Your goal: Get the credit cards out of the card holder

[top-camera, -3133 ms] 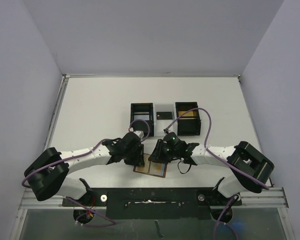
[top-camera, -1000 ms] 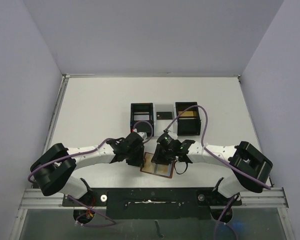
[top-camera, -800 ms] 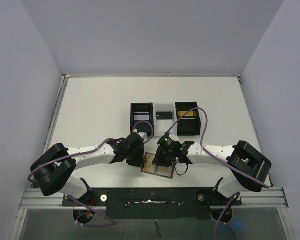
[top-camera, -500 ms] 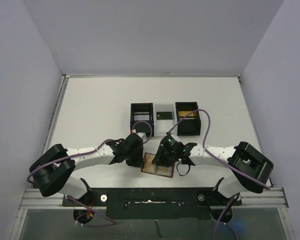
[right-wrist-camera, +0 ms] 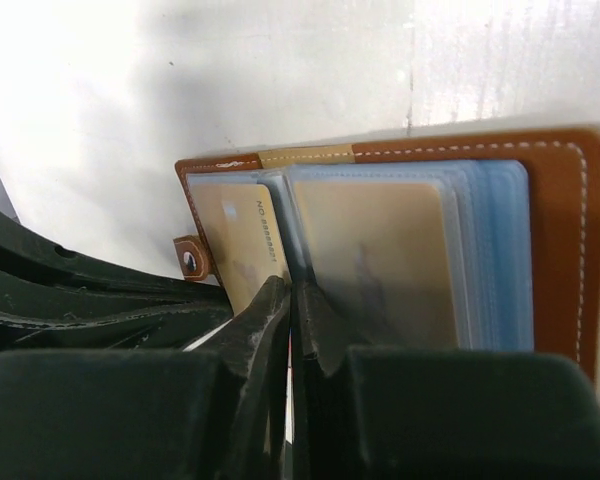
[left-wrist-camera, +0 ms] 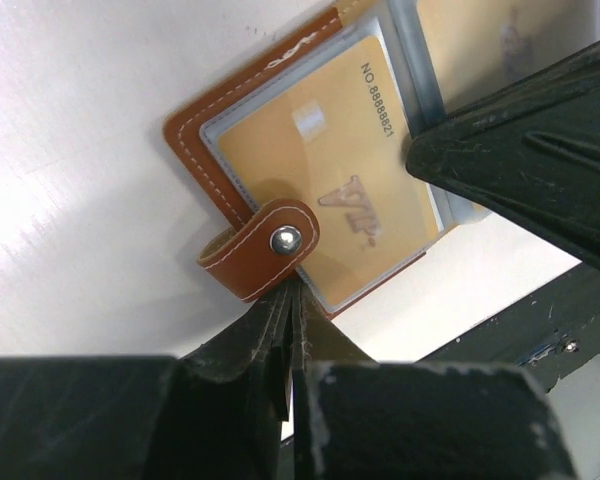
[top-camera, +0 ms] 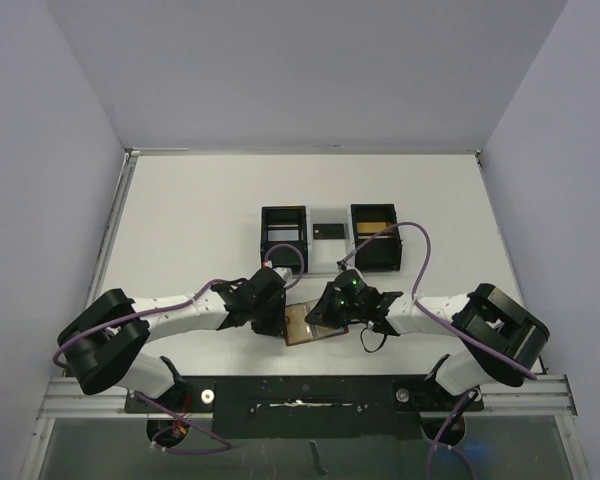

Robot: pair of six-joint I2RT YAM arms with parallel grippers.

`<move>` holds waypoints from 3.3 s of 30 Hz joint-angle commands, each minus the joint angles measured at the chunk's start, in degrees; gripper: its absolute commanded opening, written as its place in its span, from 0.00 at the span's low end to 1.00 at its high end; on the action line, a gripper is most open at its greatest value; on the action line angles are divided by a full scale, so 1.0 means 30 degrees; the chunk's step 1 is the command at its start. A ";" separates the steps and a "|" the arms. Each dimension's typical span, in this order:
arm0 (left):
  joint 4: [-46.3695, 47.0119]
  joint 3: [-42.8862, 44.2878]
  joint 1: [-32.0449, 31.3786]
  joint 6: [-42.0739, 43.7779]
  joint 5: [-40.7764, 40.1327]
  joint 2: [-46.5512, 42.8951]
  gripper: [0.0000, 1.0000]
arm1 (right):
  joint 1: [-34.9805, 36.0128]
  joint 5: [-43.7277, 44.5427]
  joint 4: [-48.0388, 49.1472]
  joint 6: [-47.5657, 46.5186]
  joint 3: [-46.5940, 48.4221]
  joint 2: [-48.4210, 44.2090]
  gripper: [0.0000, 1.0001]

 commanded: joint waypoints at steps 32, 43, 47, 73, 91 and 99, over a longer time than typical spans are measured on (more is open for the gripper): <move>-0.0290 0.0649 -0.0264 -0.0029 -0.1035 -0.0275 0.00 | -0.1996 -0.2857 -0.1213 -0.4136 0.0575 -0.2095 0.01; -0.1479 0.2658 -0.0068 0.0143 -0.1675 -0.3187 0.38 | -0.0733 -0.0430 -0.3553 -0.3932 0.2416 -0.0590 0.16; -0.0234 0.2699 -0.0002 -0.0073 -0.0464 -0.2900 0.40 | -0.0622 0.0060 -0.4241 -0.3874 0.2613 -0.0698 0.18; -0.1242 0.2156 -0.0196 -0.1004 -0.1632 0.1958 0.17 | 0.0452 0.2277 -0.7510 -0.2918 0.4077 0.0791 0.27; -0.0975 0.2025 -0.0381 -0.0688 -0.1530 0.2405 0.07 | 0.0139 -0.0792 -0.1792 -0.2363 0.2016 -0.0104 0.00; -0.1232 0.2054 -0.0381 -0.0568 -0.1931 0.2678 0.00 | -0.0424 -0.0392 -0.3457 -0.2899 0.1620 -0.1636 0.00</move>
